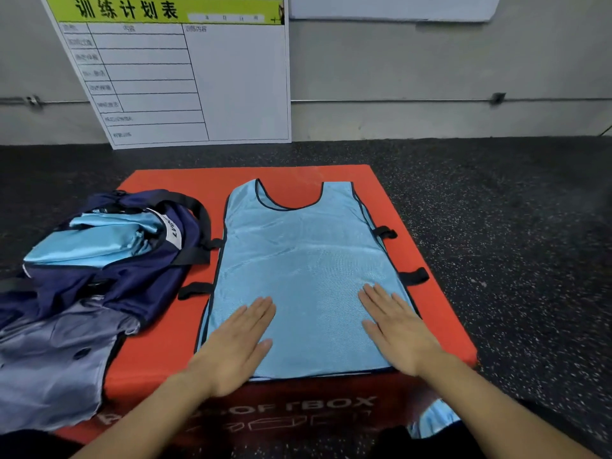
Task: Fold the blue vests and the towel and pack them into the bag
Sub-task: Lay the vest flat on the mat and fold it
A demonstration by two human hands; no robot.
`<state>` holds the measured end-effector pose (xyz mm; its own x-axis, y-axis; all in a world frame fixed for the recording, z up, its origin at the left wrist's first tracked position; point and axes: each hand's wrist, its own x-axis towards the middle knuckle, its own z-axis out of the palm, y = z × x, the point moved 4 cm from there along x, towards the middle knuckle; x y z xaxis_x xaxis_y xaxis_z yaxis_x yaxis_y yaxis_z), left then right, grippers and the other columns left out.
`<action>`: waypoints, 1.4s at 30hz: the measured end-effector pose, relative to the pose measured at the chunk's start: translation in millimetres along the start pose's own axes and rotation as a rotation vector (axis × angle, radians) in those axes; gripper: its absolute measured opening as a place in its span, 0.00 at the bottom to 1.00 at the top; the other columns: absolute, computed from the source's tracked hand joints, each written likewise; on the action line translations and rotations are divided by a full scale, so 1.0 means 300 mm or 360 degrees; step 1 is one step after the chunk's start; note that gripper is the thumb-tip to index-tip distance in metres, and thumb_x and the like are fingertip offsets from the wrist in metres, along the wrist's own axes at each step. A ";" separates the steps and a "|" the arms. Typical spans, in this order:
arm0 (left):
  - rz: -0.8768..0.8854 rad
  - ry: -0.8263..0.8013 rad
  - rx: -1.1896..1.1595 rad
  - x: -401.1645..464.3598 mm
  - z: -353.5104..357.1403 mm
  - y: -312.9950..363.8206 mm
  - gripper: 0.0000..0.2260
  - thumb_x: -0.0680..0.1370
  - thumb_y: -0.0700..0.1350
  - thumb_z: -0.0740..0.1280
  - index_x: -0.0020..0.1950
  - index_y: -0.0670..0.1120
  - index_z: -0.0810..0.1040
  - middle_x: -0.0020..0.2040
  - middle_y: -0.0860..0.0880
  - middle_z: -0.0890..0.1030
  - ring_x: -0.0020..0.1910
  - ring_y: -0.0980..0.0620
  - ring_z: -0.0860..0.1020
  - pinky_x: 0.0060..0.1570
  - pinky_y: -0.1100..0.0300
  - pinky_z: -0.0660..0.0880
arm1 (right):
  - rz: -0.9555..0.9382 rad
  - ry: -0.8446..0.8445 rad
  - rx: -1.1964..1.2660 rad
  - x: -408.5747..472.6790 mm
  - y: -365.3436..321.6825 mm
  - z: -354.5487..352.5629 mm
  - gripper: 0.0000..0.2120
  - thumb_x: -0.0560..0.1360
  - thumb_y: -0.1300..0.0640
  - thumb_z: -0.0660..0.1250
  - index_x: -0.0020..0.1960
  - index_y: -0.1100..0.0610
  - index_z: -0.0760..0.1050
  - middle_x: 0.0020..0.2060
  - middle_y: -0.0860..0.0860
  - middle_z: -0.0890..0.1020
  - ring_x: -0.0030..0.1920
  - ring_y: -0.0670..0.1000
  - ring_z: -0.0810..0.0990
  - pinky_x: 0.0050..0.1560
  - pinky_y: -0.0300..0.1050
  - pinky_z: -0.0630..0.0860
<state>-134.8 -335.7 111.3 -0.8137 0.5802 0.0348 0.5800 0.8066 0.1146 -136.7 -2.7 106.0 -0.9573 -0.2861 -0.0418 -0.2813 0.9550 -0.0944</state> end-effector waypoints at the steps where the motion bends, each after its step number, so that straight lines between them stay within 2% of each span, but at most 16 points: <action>1: 0.0061 -0.0020 0.0011 -0.020 -0.006 -0.008 0.29 0.85 0.61 0.40 0.83 0.49 0.41 0.82 0.53 0.38 0.80 0.59 0.36 0.79 0.56 0.40 | -0.0053 -0.0040 -0.0026 -0.027 0.019 -0.010 0.41 0.75 0.31 0.24 0.83 0.49 0.39 0.81 0.43 0.38 0.79 0.42 0.31 0.79 0.47 0.35; 5: 0.0185 -0.0012 0.0066 -0.112 -0.028 -0.041 0.30 0.86 0.62 0.46 0.83 0.50 0.42 0.83 0.53 0.40 0.81 0.57 0.39 0.79 0.54 0.44 | -0.0249 -0.0153 -0.0088 -0.111 0.045 -0.062 0.37 0.80 0.28 0.38 0.82 0.47 0.34 0.80 0.42 0.34 0.79 0.41 0.31 0.80 0.47 0.35; 7: 0.0230 -0.0026 0.0066 -0.154 -0.041 -0.059 0.35 0.83 0.67 0.50 0.83 0.50 0.43 0.83 0.53 0.42 0.81 0.57 0.40 0.79 0.55 0.44 | -0.0319 -0.0185 -0.0075 -0.144 0.051 -0.077 0.42 0.80 0.26 0.46 0.82 0.46 0.33 0.80 0.41 0.34 0.79 0.41 0.30 0.80 0.47 0.36; 10: 0.0248 -0.0010 0.0064 -0.205 -0.054 -0.090 0.40 0.80 0.71 0.55 0.84 0.50 0.44 0.84 0.53 0.44 0.82 0.56 0.43 0.79 0.55 0.46 | -0.0381 -0.0190 -0.0105 -0.186 0.064 -0.084 0.49 0.76 0.22 0.53 0.82 0.47 0.33 0.80 0.41 0.33 0.79 0.41 0.31 0.80 0.46 0.36; 12: 0.0217 0.0020 0.0011 -0.228 -0.047 -0.108 0.38 0.81 0.68 0.57 0.84 0.53 0.46 0.84 0.55 0.46 0.82 0.56 0.45 0.79 0.55 0.48 | -0.0397 -0.0163 -0.0085 -0.204 0.071 -0.077 0.48 0.76 0.23 0.54 0.82 0.47 0.35 0.81 0.41 0.35 0.80 0.41 0.33 0.81 0.46 0.38; 14: 0.0190 0.0026 -0.0104 -0.236 -0.045 -0.116 0.33 0.83 0.65 0.56 0.83 0.56 0.48 0.83 0.57 0.48 0.82 0.56 0.46 0.79 0.55 0.47 | -0.0411 -0.0117 -0.0031 -0.216 0.074 -0.072 0.43 0.79 0.27 0.54 0.83 0.46 0.39 0.82 0.40 0.40 0.80 0.41 0.36 0.81 0.47 0.43; 19: 0.0083 0.0155 -0.0464 -0.208 -0.061 -0.133 0.22 0.84 0.62 0.53 0.78 0.62 0.66 0.80 0.63 0.60 0.80 0.62 0.54 0.79 0.62 0.50 | -0.0384 0.0148 0.0265 -0.220 0.094 -0.090 0.26 0.84 0.37 0.55 0.80 0.42 0.62 0.79 0.37 0.60 0.80 0.40 0.53 0.80 0.40 0.51; 23: -0.0097 0.0289 -0.0786 -0.191 -0.075 -0.168 0.18 0.81 0.62 0.60 0.68 0.62 0.78 0.71 0.66 0.73 0.74 0.64 0.67 0.75 0.66 0.60 | -0.0261 0.0368 0.0497 -0.187 0.111 -0.091 0.19 0.83 0.40 0.59 0.70 0.42 0.76 0.71 0.35 0.73 0.75 0.38 0.67 0.76 0.35 0.60; 25: -0.0155 0.0324 -0.0859 -0.182 -0.089 -0.192 0.16 0.79 0.60 0.63 0.65 0.61 0.81 0.67 0.67 0.77 0.71 0.64 0.71 0.72 0.69 0.63 | -0.0147 0.0411 0.0667 -0.160 0.138 -0.091 0.13 0.81 0.48 0.67 0.65 0.41 0.78 0.67 0.35 0.77 0.70 0.40 0.75 0.73 0.33 0.64; 27: -0.0226 0.0372 -0.0883 -0.176 -0.103 -0.213 0.13 0.80 0.55 0.66 0.62 0.59 0.83 0.63 0.65 0.80 0.67 0.65 0.74 0.70 0.70 0.65 | 0.0001 0.0439 0.0791 -0.137 0.168 -0.103 0.16 0.78 0.59 0.72 0.60 0.40 0.80 0.61 0.34 0.81 0.64 0.39 0.79 0.68 0.29 0.66; 28: -0.0289 0.0397 -0.0904 -0.174 -0.109 -0.224 0.10 0.80 0.52 0.68 0.61 0.58 0.84 0.62 0.64 0.81 0.65 0.66 0.76 0.68 0.71 0.66 | 0.0083 0.0454 0.0849 -0.125 0.182 -0.112 0.18 0.77 0.61 0.73 0.57 0.38 0.81 0.56 0.33 0.83 0.60 0.37 0.81 0.64 0.28 0.68; 30: -0.0415 0.0464 -0.0959 -0.166 -0.119 -0.241 0.08 0.80 0.45 0.71 0.56 0.56 0.84 0.55 0.63 0.84 0.58 0.66 0.79 0.60 0.73 0.69 | 0.0189 0.0504 0.1025 -0.098 0.204 -0.131 0.16 0.76 0.62 0.74 0.49 0.38 0.84 0.47 0.34 0.85 0.51 0.37 0.82 0.55 0.28 0.72; 33: -0.0466 0.0607 -0.1030 -0.124 -0.148 -0.257 0.04 0.82 0.45 0.68 0.52 0.51 0.83 0.49 0.56 0.84 0.49 0.61 0.81 0.53 0.68 0.73 | 0.0214 0.0551 0.1316 -0.043 0.214 -0.158 0.08 0.77 0.56 0.71 0.51 0.43 0.83 0.44 0.45 0.87 0.46 0.46 0.84 0.51 0.39 0.76; 36: -0.0558 0.0710 -0.1087 -0.075 -0.156 -0.282 0.05 0.82 0.46 0.67 0.53 0.49 0.82 0.48 0.54 0.84 0.48 0.58 0.81 0.52 0.64 0.74 | 0.0229 0.0584 0.1488 0.014 0.220 -0.168 0.06 0.77 0.53 0.70 0.51 0.47 0.84 0.42 0.52 0.87 0.43 0.47 0.82 0.49 0.43 0.76; 40: -0.0758 0.0750 -0.1279 -0.020 -0.133 -0.310 0.06 0.80 0.48 0.69 0.56 0.52 0.82 0.43 0.46 0.84 0.45 0.43 0.81 0.48 0.57 0.76 | 0.0303 0.0587 0.1588 0.083 0.215 -0.181 0.05 0.78 0.59 0.71 0.53 0.53 0.83 0.44 0.52 0.88 0.47 0.51 0.85 0.52 0.47 0.79; 42: -0.0857 0.0776 -0.1244 -0.005 -0.123 -0.322 0.06 0.79 0.47 0.71 0.55 0.55 0.81 0.41 0.47 0.83 0.43 0.45 0.81 0.47 0.57 0.76 | 0.0346 0.0576 0.1463 0.110 0.221 -0.178 0.08 0.78 0.58 0.72 0.55 0.49 0.83 0.45 0.45 0.87 0.49 0.46 0.85 0.53 0.40 0.79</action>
<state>-191.0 -418.7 136.8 -0.9834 -0.0787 0.1636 0.0948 0.5459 0.8324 -190.4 55.4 151.5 -0.9874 0.0735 0.1403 -0.0838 0.5093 -0.8565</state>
